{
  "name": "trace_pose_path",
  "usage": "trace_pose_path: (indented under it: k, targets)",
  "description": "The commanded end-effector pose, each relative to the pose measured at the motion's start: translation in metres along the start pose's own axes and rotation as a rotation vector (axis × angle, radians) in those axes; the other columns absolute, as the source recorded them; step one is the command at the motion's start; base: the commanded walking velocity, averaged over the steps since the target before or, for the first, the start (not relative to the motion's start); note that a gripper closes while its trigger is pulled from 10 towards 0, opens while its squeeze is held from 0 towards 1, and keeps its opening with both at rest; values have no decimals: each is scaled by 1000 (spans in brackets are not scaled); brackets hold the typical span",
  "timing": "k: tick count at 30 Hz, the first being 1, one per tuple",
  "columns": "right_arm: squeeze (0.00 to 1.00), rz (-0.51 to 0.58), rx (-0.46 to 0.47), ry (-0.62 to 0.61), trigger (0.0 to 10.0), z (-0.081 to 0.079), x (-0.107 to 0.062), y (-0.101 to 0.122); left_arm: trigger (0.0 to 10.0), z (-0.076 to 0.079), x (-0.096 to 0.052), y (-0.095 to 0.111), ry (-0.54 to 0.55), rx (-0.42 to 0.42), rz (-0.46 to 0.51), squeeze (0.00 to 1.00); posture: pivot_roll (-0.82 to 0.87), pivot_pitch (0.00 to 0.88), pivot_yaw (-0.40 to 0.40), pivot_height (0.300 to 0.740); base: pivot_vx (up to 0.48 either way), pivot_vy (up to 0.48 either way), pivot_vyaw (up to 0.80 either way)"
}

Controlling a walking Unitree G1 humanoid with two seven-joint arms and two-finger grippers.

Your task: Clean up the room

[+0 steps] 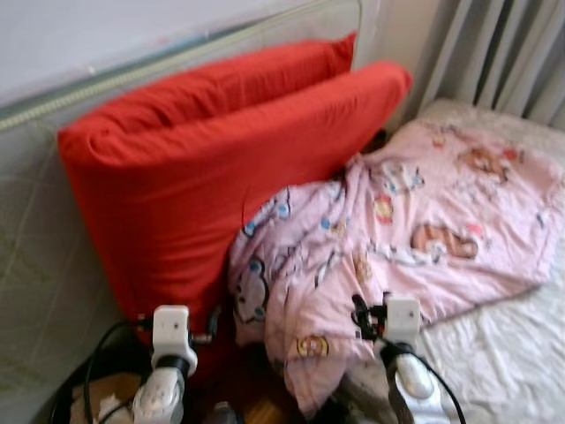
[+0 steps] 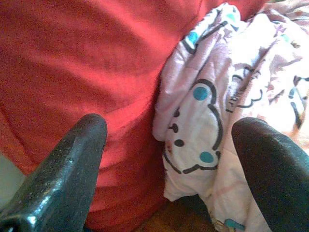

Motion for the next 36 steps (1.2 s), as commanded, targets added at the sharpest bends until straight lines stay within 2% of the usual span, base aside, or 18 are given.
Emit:
trace_pose_path:
  k: [1, 5, 17, 22, 25, 36]
  targets:
    - [0, -27, -1, -3, 10000, 0, -1, -6, 10000, 2, 0, -4, -12, -4, -22, 0, -19, 47, 7, 657, 0, 0, 0]
    - [0, -31, -8, 0, 10000, 0, -2, -7, 10000, 2, 0, -4, -13, -6, -23, 0, -19, 41, 7, 639, 0, 0, 0]
    - [0, -35, -7, 17, 10000, -6, -3, -10, 10000, 2, 2, -3, -12, -14, -21, 0, -18, 45, 6, 639, 0, 0, 0]
    - [0, -66, -26, -28, 10000, 0, -1, -13, 10000, 2, 2, -4, -13, -12, -25, 0, -16, 51, 4, 634, 0, 0, 0]
    - [0, -56, -29, -26, 10000, -1, 0, -10, 10000, 3, 2, -6, -16, -5, -38, 0, -17, 52, 4, 619, 0, 0, 0]
    - [0, -17, -30, -9, 10000, -10, 1, -6, 10000, 4, 2, -6, -22, -9, -40, 0, -16, 56, 3, 619, 0, 0, 0]
Point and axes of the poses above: a point about 5 cm out from each wrist's last joint towards the gripper, its own x axis pointing out of the wrist towards the gripper, its own y axis along the axis of the wrist's last joint, z = x × y, the point moved 5 cm from there along x, pointing out of the wrist towards the gripper, and after that the axes turned 13 degrees about x, right-handed, at the moved point
